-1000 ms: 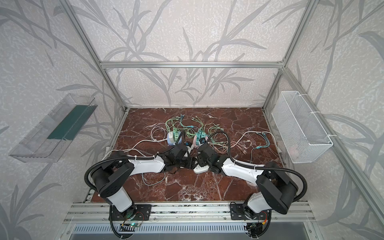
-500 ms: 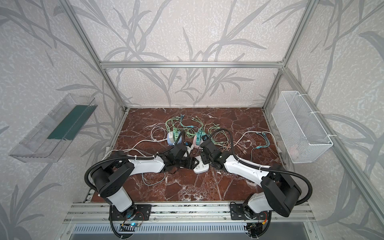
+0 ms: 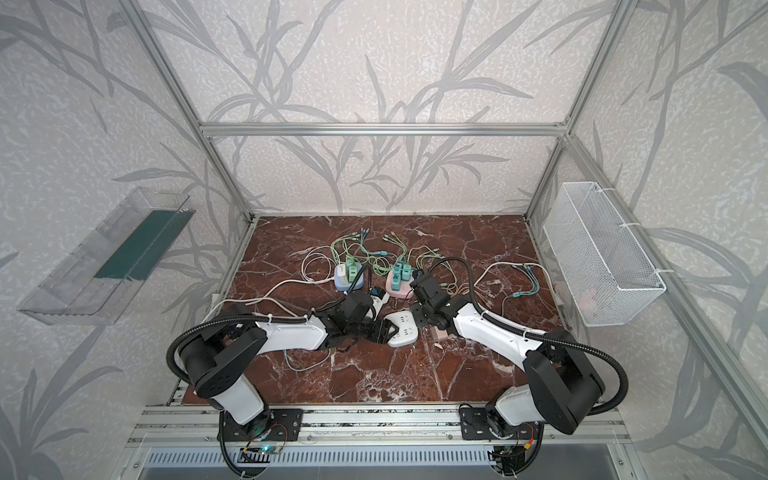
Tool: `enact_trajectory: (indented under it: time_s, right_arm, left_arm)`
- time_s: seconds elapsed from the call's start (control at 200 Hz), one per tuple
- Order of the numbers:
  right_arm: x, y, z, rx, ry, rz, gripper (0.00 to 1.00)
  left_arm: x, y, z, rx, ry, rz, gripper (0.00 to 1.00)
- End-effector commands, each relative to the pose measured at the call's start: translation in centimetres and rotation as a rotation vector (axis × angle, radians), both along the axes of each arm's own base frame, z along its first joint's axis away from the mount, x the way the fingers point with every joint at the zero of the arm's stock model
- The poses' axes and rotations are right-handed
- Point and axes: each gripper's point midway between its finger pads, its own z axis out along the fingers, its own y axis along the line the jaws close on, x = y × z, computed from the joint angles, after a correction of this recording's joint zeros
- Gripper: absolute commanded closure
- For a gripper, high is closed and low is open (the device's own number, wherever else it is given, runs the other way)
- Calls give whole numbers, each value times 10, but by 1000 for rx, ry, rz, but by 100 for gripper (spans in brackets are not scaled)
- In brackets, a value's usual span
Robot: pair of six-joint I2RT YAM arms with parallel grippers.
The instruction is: Pull the plug off the socket
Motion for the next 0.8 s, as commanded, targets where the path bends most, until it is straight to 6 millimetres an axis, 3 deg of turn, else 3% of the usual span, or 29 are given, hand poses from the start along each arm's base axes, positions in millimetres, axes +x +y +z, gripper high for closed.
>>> enact_trajectory:
  time_s: [0.0,0.8]
  right_arm:
    - [3,1,8,21,1,9,64]
    - [-3,-11,-17,-88,155,11,63]
  left_arm:
    - [-18,8,-13,43,26,-45,33]
    - [-21,-5,12,-36,-63,-97,32]
